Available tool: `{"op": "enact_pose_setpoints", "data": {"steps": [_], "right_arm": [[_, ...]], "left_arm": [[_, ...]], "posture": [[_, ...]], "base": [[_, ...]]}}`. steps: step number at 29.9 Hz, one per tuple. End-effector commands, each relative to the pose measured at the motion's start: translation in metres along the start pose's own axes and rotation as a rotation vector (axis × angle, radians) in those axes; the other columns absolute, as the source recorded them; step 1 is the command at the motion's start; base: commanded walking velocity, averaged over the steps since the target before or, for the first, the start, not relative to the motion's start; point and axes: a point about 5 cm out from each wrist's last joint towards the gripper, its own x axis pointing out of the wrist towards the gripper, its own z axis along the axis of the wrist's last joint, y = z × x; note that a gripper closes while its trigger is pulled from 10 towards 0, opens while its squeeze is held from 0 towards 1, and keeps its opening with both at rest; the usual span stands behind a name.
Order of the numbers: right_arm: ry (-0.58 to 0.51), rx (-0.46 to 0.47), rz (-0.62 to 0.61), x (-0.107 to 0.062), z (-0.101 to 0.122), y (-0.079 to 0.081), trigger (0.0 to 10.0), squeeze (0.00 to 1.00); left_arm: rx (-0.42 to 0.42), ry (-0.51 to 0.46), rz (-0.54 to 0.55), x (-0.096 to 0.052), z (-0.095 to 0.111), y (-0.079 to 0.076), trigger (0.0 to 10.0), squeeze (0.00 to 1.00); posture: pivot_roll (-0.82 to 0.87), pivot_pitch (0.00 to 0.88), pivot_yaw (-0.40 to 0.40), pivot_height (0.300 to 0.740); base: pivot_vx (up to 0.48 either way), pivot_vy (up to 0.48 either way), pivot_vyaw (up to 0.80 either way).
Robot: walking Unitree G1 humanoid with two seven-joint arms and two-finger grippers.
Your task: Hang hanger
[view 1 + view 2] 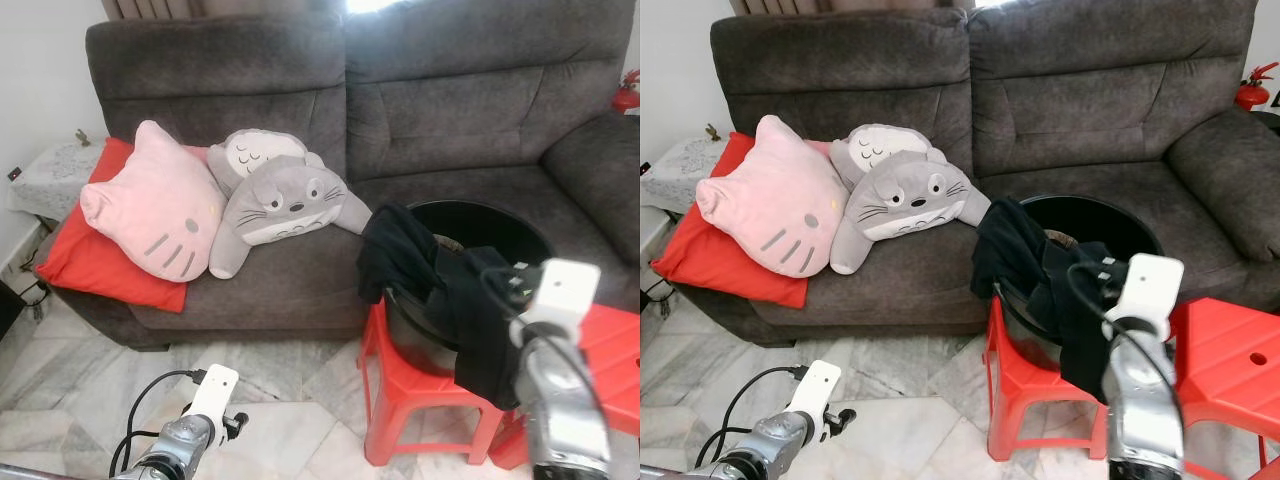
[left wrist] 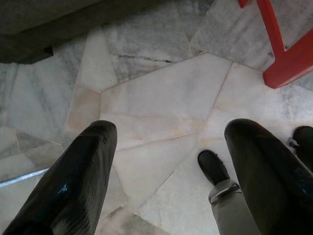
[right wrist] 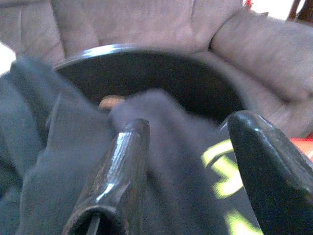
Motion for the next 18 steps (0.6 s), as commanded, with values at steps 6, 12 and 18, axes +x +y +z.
{"op": "enact_pose_setpoints", "data": {"steps": [6,12,18], "right_arm": [[-0.183,-0.070,0.061,-0.015,0.007,0.009,10.0,0.00],[-0.357,-0.093,0.091,-0.035,0.026,0.008,10.0,0.00],[-0.393,-0.128,0.129,-0.065,0.028,0.010,10.0,0.00]], "left_arm": [[-0.018,-0.019,0.047,-0.002,-0.003,0.009,10.0,0.00],[-0.001,-0.022,0.041,-0.002,-0.002,0.011,10.0,0.00],[0.004,-0.032,0.040,-0.002,0.000,0.012,10.0,0.00]], "posture": [[-0.20,0.000,0.101,0.740],[-0.21,0.000,0.106,0.740],[-0.22,0.000,0.112,0.740]], "base": [[0.000,0.000,0.00],[0.000,0.000,0.00],[0.000,0.000,0.00]]}}
